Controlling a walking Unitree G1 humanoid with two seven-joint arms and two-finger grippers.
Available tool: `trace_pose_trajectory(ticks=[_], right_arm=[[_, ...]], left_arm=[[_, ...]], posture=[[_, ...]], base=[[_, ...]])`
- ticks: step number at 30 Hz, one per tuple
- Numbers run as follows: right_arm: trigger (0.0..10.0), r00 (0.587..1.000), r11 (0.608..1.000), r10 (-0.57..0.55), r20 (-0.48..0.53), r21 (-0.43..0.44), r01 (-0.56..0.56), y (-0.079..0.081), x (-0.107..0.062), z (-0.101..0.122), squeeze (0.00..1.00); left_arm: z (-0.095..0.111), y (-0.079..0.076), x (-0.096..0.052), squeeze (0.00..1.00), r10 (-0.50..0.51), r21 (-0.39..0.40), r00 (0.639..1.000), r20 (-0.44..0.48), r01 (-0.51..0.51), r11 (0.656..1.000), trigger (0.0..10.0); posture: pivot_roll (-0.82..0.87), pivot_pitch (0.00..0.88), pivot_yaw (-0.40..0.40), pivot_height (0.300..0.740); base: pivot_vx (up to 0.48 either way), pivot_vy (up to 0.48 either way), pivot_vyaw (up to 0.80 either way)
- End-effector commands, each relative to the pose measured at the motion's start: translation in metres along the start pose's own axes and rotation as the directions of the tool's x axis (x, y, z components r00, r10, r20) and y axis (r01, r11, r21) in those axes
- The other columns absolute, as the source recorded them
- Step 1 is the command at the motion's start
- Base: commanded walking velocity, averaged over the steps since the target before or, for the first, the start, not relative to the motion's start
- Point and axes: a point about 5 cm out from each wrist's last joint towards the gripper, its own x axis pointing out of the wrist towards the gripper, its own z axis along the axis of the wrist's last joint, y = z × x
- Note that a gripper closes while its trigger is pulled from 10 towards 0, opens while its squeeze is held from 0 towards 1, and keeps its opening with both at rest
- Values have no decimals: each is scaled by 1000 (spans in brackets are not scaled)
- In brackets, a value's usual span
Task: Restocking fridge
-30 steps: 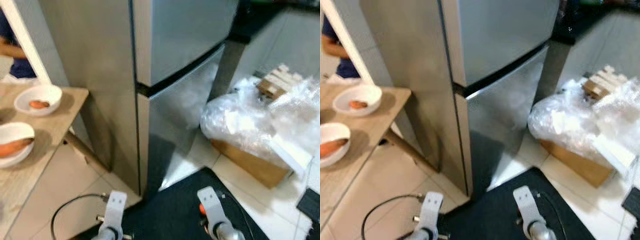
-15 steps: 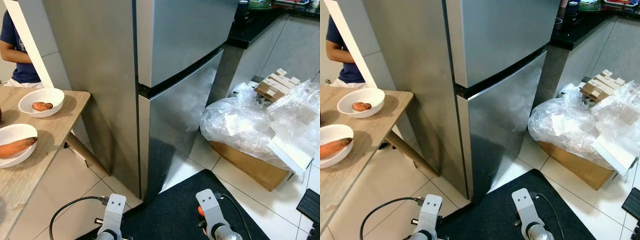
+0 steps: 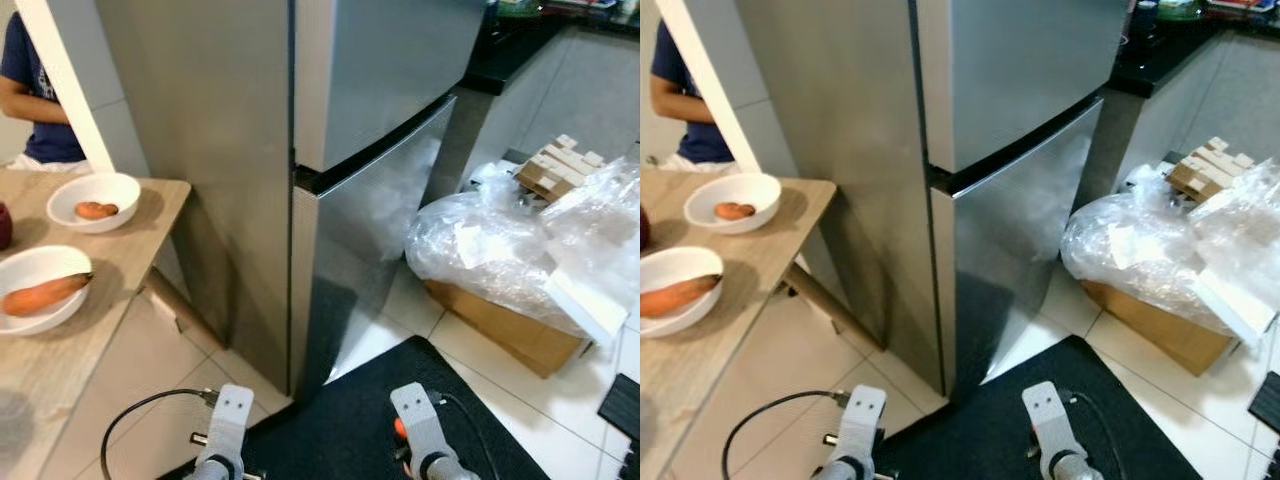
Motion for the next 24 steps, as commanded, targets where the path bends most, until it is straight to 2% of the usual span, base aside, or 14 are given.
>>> trace_pose_trajectory(ticks=[1,5,24], right_arm=[[10000,1000,1000,-18,-7,6,18,-5,0,-1,0],[10000,1000,1000,-22,-14,10,22,-6,-1,-2,0],[10000,1000,1000,-24,-16,16,24,-6,-1,-4,0]], left_arm=[[-1,1,0,0,-2,17,1000,-4,2,1000,10000],[0,1,0,0,-4,20,1000,-1,4,1000,10000],[-1,0,-1,0,-7,30,1000,1,7,1000,10000]], posture=[[-129,62,-8,740],[-130,63,-7,740],[-126,68,-4,740]], base=[[0,0,0],[0,0,0],[0,0,-771]])
